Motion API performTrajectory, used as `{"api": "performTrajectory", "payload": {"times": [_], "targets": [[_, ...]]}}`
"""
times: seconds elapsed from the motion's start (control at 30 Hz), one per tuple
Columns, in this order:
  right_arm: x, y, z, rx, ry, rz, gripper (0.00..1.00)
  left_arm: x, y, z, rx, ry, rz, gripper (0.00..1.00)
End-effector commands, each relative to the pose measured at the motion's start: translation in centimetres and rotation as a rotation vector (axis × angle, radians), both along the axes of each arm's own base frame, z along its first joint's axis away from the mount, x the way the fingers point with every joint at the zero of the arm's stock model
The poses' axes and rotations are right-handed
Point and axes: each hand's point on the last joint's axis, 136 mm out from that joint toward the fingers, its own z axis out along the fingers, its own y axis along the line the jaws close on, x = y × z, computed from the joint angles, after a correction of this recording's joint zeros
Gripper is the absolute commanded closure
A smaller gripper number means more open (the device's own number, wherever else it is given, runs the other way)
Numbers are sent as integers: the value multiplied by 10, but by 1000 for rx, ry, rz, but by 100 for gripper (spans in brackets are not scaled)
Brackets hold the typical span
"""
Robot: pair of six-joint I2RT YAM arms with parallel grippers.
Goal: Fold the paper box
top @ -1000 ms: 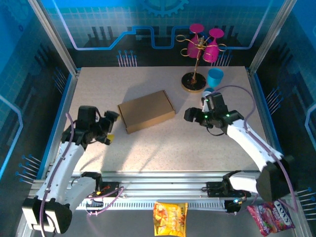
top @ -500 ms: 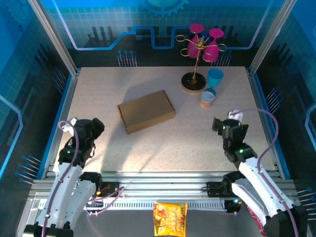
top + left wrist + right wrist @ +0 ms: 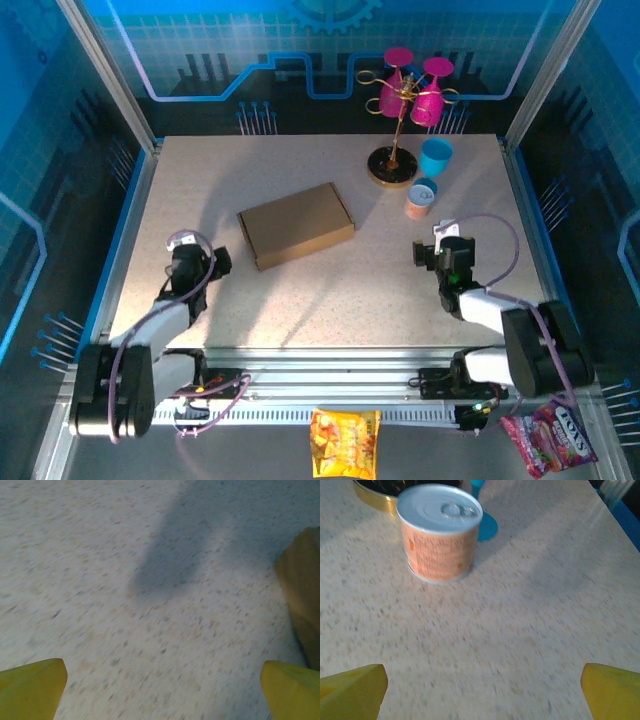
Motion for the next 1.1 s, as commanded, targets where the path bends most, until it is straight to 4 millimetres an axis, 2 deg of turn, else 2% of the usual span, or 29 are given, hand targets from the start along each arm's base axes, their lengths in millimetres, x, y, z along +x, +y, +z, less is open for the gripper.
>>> {"api": "performTrajectory", "payload": {"times": [0.0,0.1,0.13,0.23,0.33,0.4,0.5,0.57,0.7,0.77,0.87,1.0,1.07], "targets": [[36,14,40,51,-194,88,0,52,-12,52,-49,-277,-113,1],[34,18,27,47,-234,120,0,66,-17,49,-81,-248,-152,1],[33,18,31,45,-259,117,0,68,-17,48,-80,-246,-155,1],[32,13,29,50,-256,87,0,66,-23,52,-73,-267,-200,1],[36,4,27,46,-231,30,0,57,-38,58,-42,-317,-260,1],[40,4,24,46,-194,28,0,54,-47,59,-30,-315,-290,1],[44,4,23,50,-178,25,0,57,-66,58,-2,-287,-362,1],[44,3,23,50,-177,24,0,62,-58,56,31,-259,-335,1],[44,3,23,49,-177,24,0,72,-5,55,18,-265,-160,1],[44,3,23,50,-179,26,0,75,6,51,-41,-250,-141,1],[44,4,23,51,-176,28,0,72,5,53,-40,-269,-154,1],[44,4,23,50,-177,28,0,66,-17,59,-75,-320,-255,0],[44,4,23,51,-178,27,0,60,-20,59,-109,-342,-248,1]]}}
